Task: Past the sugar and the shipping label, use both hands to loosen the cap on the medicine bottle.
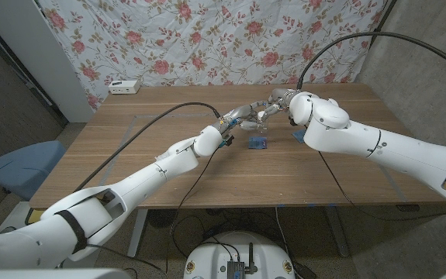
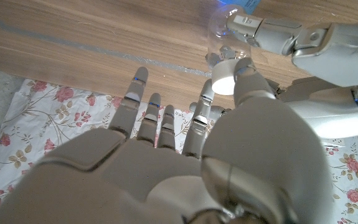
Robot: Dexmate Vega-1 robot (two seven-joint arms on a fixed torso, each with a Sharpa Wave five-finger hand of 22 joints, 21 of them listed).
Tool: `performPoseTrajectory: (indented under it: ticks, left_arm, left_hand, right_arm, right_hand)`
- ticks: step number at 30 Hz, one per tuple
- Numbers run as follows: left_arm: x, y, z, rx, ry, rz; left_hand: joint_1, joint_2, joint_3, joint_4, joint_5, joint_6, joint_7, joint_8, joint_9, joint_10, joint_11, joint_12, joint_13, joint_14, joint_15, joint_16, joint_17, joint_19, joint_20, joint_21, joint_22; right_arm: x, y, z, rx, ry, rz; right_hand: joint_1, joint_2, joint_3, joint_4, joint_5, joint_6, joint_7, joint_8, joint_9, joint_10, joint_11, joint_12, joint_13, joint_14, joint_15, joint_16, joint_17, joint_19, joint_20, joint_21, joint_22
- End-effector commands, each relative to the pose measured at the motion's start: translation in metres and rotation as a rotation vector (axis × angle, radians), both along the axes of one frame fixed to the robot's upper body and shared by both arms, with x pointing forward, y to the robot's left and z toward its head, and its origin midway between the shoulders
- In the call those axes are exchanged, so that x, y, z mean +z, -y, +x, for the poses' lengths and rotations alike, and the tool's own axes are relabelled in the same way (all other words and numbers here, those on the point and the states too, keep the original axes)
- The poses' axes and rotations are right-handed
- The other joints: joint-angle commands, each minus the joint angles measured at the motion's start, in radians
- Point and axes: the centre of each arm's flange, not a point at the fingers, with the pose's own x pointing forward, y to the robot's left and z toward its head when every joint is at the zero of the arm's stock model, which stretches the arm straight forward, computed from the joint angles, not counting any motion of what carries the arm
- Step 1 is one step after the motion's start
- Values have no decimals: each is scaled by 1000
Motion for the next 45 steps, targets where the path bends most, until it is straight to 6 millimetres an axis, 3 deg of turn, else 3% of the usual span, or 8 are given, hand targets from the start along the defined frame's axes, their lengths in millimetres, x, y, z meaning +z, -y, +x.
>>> performPoseTrajectory:
  ticks: [1, 16, 29, 31, 45]
  left_arm:
    - [1, 0, 0, -3, 1, 3]
    - [1, -1, 2, -1, -3, 2]
    - [1, 1, 4, 0, -8, 1]
    - [1, 1, 4, 0, -8, 2]
    - [1, 2, 4, 4, -10, -2]
  left_hand:
    - [3, 9, 6, 2, 9, 9, -2, 5, 2, 27, -24, 4, 6, 1, -46, 4, 2, -5, -3, 1, 2]
    - [2, 9, 6, 3, 9, 7, -1, 4, 2, 26, -24, 4, 6, 3, -45, 5, 2, -4, -1, 1, 2]
    - [1, 9, 6, 2, 9, 7, -1, 4, 2, 25, -24, 3, 6, 1, -47, 5, 3, -5, -1, 1, 2]
    - [2, 9, 6, 1, 9, 7, -1, 4, 2, 26, -26, 4, 6, 2, -47, 5, 3, -4, -1, 1, 2]
    - [1, 9, 7, 2, 9, 5, -1, 4, 2, 24, -22, 3, 6, 0, -45, 5, 3, -4, 0, 1, 2]
  right_arm:
    - [-1, 1, 0, 5, -5, 10]
    - [1, 4, 3, 12, -37, 30]
    - [1, 11, 6, 20, -59, 54]
    - [1, 12, 6, 21, -60, 58]
    - [1, 17, 8, 58, -64, 98]
  right_hand:
    - [30, 15, 20, 0, 12, 1, -25, 3, 2, 5, -10, 2, 5, 5, -2, 3, 3, 7, -1, 2, 2]
    - [84, 47, 56, -3, 19, -28, -51, -5, -4, -4, -24, -5, 5, -1, 7, 1, 7, 8, 9, 0, 2]
    - [101, 62, 63, 4, 21, -49, -92, -17, -11, -13, -33, -9, 5, -10, 6, 1, 11, 3, 15, -3, 2]
    - [104, 67, 65, 6, 21, -52, -108, -19, -13, -17, -42, -11, 5, -11, 6, 2, 12, 2, 15, -3, 2]
    - [128, 91, 76, 5, 27, -68, -119, -35, -24, -30, -85, -14, 5, -24, -12, 1, 16, -8, 14, -6, 2]
